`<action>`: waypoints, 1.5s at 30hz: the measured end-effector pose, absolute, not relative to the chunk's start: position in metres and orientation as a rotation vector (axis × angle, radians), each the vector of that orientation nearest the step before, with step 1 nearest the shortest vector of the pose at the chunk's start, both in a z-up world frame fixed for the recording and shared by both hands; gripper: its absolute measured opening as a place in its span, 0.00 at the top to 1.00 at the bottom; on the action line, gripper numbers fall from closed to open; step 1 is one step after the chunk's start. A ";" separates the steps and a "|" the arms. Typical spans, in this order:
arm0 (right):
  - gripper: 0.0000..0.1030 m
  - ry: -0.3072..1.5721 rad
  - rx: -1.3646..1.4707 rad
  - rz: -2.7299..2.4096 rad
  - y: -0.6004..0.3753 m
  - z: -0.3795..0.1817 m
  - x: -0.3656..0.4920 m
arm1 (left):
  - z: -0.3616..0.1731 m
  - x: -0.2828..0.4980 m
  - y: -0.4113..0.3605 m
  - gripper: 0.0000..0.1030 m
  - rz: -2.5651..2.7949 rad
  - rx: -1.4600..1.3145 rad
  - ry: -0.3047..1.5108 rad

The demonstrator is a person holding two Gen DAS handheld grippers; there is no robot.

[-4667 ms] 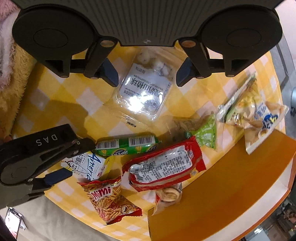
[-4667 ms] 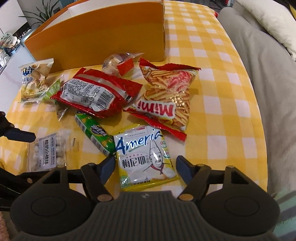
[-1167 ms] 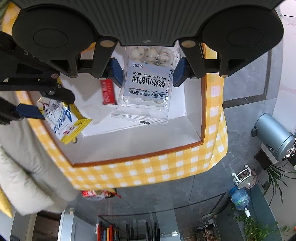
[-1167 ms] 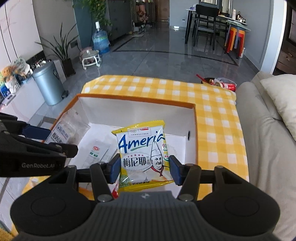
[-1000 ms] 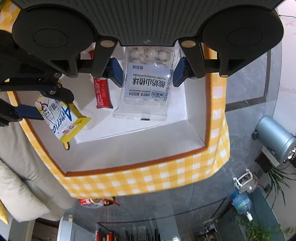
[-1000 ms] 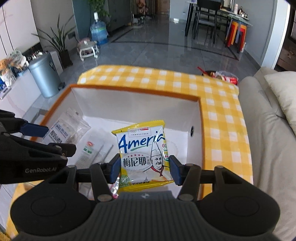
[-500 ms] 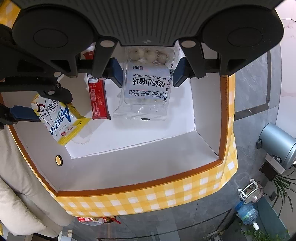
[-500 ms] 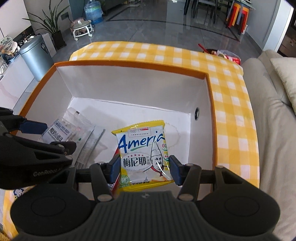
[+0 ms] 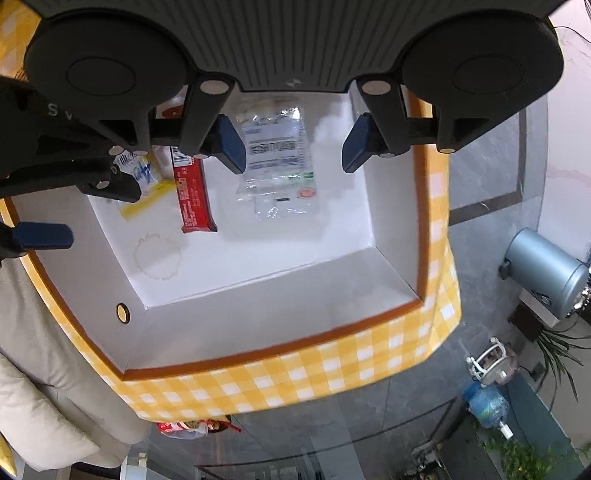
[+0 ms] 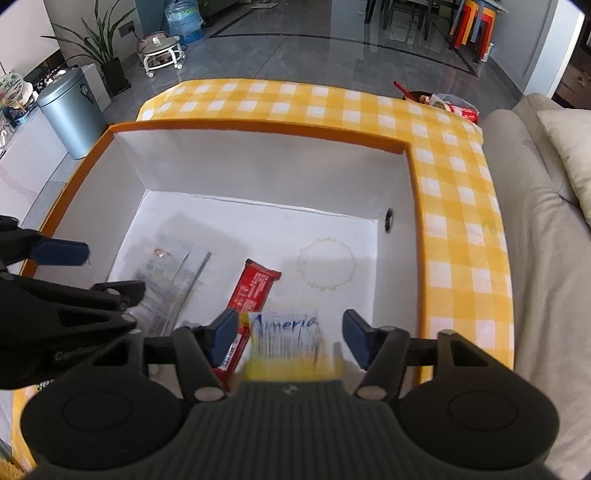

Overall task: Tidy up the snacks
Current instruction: 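Withdraw both tools from the box toward the remaining snacks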

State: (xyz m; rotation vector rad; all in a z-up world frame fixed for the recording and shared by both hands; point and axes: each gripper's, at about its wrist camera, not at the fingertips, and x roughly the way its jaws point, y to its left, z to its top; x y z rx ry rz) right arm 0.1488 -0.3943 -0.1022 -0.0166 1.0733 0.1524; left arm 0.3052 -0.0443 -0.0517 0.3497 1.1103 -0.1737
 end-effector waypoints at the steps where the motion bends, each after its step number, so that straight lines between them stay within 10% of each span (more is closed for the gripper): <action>1: 0.34 1.069 -0.015 0.151 -0.395 -0.101 0.148 | -0.049 0.305 -0.043 0.30 -0.173 0.345 1.108; 28: 0.15 0.801 -0.009 0.129 -0.396 -0.022 0.031 | 0.021 0.201 -0.001 0.28 -0.196 0.224 0.872; 45: 0.15 0.783 0.046 0.139 -0.412 -0.065 -0.078 | -0.010 0.116 0.020 0.28 -0.201 0.124 0.893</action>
